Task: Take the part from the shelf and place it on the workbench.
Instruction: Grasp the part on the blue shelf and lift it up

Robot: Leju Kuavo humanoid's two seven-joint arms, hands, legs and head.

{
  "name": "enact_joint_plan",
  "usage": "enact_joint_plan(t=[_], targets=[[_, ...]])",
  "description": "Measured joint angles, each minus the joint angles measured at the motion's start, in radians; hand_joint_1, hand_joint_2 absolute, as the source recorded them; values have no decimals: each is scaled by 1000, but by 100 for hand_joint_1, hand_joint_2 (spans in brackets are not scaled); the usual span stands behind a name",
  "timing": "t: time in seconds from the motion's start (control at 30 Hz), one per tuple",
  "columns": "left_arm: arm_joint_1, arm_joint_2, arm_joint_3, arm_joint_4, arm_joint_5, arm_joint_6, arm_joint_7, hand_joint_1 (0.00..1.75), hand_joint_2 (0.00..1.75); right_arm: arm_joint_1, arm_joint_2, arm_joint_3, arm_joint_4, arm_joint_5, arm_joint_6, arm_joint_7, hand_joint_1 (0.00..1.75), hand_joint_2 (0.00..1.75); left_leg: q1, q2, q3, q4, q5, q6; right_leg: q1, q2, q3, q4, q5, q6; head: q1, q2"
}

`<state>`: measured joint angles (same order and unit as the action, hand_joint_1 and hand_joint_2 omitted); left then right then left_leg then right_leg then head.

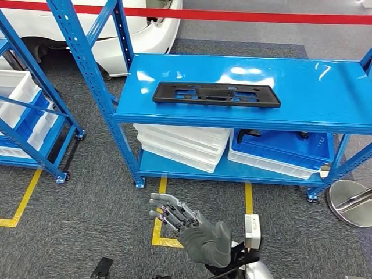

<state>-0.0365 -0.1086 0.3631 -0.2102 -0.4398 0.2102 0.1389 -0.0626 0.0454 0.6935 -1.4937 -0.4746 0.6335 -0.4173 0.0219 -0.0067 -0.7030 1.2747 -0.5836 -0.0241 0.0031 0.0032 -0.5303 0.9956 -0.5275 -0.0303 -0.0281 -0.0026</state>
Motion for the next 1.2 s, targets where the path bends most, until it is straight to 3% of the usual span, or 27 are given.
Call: enact_joint_plan(t=[0.07, 0.1, 0.13, 0.27, 0.33, 0.4, 0.47, 0.5, 0.53, 0.6, 0.63, 0.67, 0.73, 0.8, 0.87, 0.93, 1.0, 1.03, 1.07, 1.13, 1.17, 1.2], targets=[[0, 0, 0, 1, 0, 0, 0, 0, 0, 0, 0, 0, 0, 0, 0, 0, 0, 0, 0, 2, 41, -115, 87, -1, -2, 1, 31, 0, -24, 10, 0, 0], [0, 0, 0, 2, 0, 0, 0, 0, 0, -1, 0, 0, 1, 0, 0, 0, 0, 0, -1, 3, 63, -166, 110, 1, -1, 2, 43, 1, -34, 16, 1, 0], [-1, 0, 0, 3, 0, 0, 0, 0, 0, -1, 0, 1, 1, -1, 1, 0, 0, 0, -3, 3, 79, -199, 113, 8, -1, 2, 48, 1, -42, 23, 1, 0], [0, 1, 1, 5, 0, 1, 0, 0, 0, -3, -1, 1, 0, -2, 2, 0, 0, 0, -3, -2, 107, -231, 77, 42, 0, 1, 52, 15, -51, 42, 2, 0], [0, 1, 1, 5, 0, 1, 0, 0, 0, -6, -1, 1, -1, -2, 3, 0, 0, 0, 1, -3, 132, -240, 65, 51, -2, 0, 10, 98, -66, 52, 6, 0], [-1, 1, 1, 5, 0, 0, 0, 0, 0, -5, -2, 1, -1, -2, 4, 0, 0, 0, 2, -3, 154, -244, 47, 54, -5, 0, -84, 232, -101, 60, 9, 0], [2, 1, 2, 5, 0, 0, 0, 0, 0, -3, -2, 1, -1, -2, 4, 0, 0, 0, 1, -4, 181, -244, 24, 53, -5, 0, -162, 303, -122, 61, 9, 0], [3, 1, 2, 5, 0, 0, -1, 0, 0, -2, -3, 2, -1, -2, 4, 0, 0, 0, 0, -5, 198, -244, 12, 53, -5, 0, -178, 289, -109, 59, 9, 0], [4, 0, 2, 5, 0, 0, -2, 0, 0, -2, -4, 2, -1, -2, 4, 0, 0, 0, 0, -7, 217, -245, -2, 52, -3, 0, -182, 245, -75, 53, 9, 0], [5, -1, 2, 6, 0, 0, -4, 0, 0, -2, -6, 2, 1, -2, 4, 0, 0, 0, -1, -11, 251, -250, -27, 48, 6, 1, -174, 134, 34, 35, 8, 0], [5, -3, 2, 7, 0, 0, -4, 0, 0, -1, -9, 2, 2, -2, 5, 0, 0, 0, -1, -12, 263, -256, -37, 43, 11, 3, -169, 96, 71, 25, 7, 0], [5, -4, 2, 8, 0, 0, -4, 0, 0, 0, -11, 3, 3, -3, 5, 0, 0, 0, 0, -13, 274, -264, -43, 37, 15, 4, -167, 77, 91, 18, 6, 0], [0, -4, 2, 8, -1, 0, -5, 0, 0, -2, -12, 4, 3, -3, 6, 0, 0, 0, -1, -14, 288, -274, -38, 24, 16, 5, -149, 60, 78, 7, 6, 0], [-4, -4, 2, 8, -1, -1, -6, 0, 0, -5, -12, 5, 3, -4, 6, -1, 0, 0, -4, -11, 278, -230, -19, 18, 10, 4, -113, 33, 67, -1, 4, 0], [-7, -4, 2, 8, -1, -1, -7, 0, 0, -4, -11, 7, 4, -4, 7, -1, 0, 0, -5, -9, 216, -119, -25, 15, 5, 3, -70, 9, 53, -7, 2, 0], [-4, -4, 2, 8, -1, -1, -8, 0, 0, -4, -11, 8, 7, -4, 8, -1, 0, 0, -4, -8, 133, -24, -85, 10, 4, 4, -32, -2, 30, -11, 0, 0], [1, -3, 3, 8, -1, -1, -8, 0, 0, -3, -11, 8, 9, -4, 8, -1, 0, 0, -4, -7, 81, -19, -131, 6, 4, 8, 9, -5, 1, -11, -1, 0], [2, -3, 4, 8, -1, 0, -8, 0, 0, -3, -11, 9, 9, -4, 8, -1, 0, 0, -4, -6, 71, -52, -116, 5, 3, 10, 31, -6, -15, -9, -1, 0], [3, -3, 4, 8, -1, 0, -8, 0, 0, -3, -11, 9, 9, -4, 8, -1, 0, 0, -4, -6, 66, -101, -68, 7, 3, 10, 54, -6, -32, -6, -1, 0], [6, -3, 5, 10, -1, -1, -8, 0, 0, -2, -12, 11, 11, -4, 9, -1, 0, 0, -8, -3, 63, -182, 57, 16, 4, 12, 92, -3, -61, 3, 1, 0], [7, -3, 5, 11, -1, -1, -8, 0, 0, -2, -12, 13, 13, -4, 9, -1, 0, 0, -12, -1, 64, -201, 100, 23, 4, 13, 103, -3, -72, 10, 2, 0], [5, -3, 6, 12, -1, -1, -8, 0, 0, -3, -12, 14, 14, -5, 10, -2, 0, 0, -17, 0, 65, -205, 115, 30, 2, 15, 109, -4, -78, 17, 2, 0]])
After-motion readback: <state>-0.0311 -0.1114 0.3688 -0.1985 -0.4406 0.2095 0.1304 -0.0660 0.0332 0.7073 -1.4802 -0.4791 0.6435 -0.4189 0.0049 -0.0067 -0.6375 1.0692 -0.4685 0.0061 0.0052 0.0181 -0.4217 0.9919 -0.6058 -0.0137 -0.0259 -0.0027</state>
